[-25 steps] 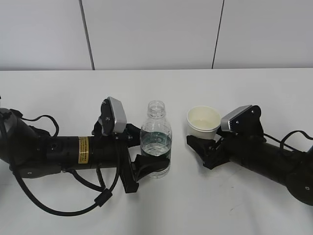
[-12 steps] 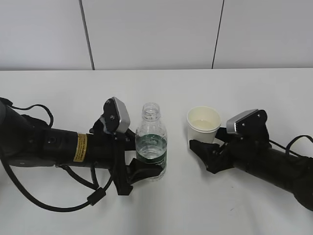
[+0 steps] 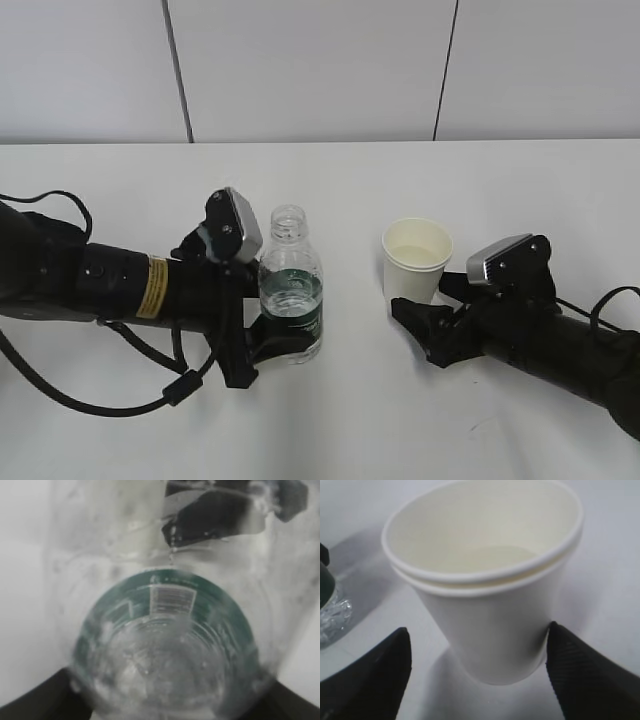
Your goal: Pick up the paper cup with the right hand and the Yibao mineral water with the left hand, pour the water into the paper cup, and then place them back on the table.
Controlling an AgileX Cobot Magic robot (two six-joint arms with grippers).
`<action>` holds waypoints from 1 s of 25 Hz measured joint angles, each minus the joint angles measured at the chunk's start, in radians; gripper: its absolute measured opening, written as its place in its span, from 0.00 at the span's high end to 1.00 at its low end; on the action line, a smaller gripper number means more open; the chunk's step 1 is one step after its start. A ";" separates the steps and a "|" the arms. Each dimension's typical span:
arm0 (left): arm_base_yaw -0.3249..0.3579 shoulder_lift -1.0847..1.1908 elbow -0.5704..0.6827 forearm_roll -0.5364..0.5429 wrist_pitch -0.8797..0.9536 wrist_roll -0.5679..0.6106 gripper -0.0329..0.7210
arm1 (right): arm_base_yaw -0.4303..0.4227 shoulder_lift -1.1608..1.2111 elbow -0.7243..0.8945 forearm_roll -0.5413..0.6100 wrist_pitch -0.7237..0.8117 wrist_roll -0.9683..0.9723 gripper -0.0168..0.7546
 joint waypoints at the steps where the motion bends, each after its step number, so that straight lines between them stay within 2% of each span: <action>1: 0.005 -0.010 0.000 0.001 0.007 -0.007 0.35 | 0.000 0.000 0.000 0.002 0.000 0.000 0.13; 12: 0.040 -0.025 0.012 -0.034 0.033 -0.040 0.19 | 0.000 0.000 0.000 0.028 0.000 0.000 0.13; 17: 0.065 -0.025 0.063 -0.034 0.038 -0.058 0.18 | 0.000 0.000 0.000 0.036 0.000 0.000 0.14; 25: 0.148 -0.044 0.080 -0.004 0.038 -0.116 0.18 | 0.000 0.000 0.004 0.044 0.000 0.000 0.14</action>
